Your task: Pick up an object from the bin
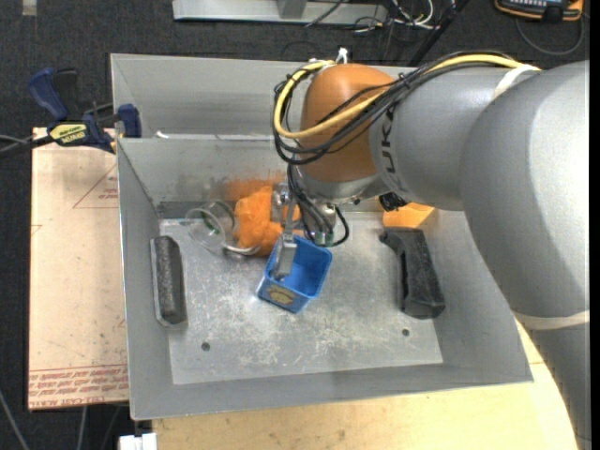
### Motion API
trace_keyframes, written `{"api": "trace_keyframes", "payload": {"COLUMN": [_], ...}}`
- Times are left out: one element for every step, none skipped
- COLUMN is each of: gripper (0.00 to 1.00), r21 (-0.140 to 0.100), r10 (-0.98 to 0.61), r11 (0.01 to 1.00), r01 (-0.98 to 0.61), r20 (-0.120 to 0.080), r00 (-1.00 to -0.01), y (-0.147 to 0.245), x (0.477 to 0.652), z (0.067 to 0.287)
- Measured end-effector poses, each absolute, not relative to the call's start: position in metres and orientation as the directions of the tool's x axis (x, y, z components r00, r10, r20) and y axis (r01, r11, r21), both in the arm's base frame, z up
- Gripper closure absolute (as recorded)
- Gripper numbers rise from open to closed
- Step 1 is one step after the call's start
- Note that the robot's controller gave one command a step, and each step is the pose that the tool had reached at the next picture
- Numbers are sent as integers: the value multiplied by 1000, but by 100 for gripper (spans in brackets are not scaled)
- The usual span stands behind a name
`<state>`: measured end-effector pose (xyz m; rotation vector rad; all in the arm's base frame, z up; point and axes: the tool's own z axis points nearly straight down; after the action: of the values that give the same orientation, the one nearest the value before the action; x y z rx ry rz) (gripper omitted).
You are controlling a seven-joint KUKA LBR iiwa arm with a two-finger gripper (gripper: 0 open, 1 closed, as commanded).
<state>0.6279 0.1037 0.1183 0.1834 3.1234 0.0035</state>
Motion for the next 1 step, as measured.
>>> {"api": "trace_keyframes", "payload": {"gripper": [0], "r21": [6], "r10": [349], "r11": [937], "r01": [349], "r20": [-10], "r00": [-937], "y": [77], "x": [631], "z": [90]}}
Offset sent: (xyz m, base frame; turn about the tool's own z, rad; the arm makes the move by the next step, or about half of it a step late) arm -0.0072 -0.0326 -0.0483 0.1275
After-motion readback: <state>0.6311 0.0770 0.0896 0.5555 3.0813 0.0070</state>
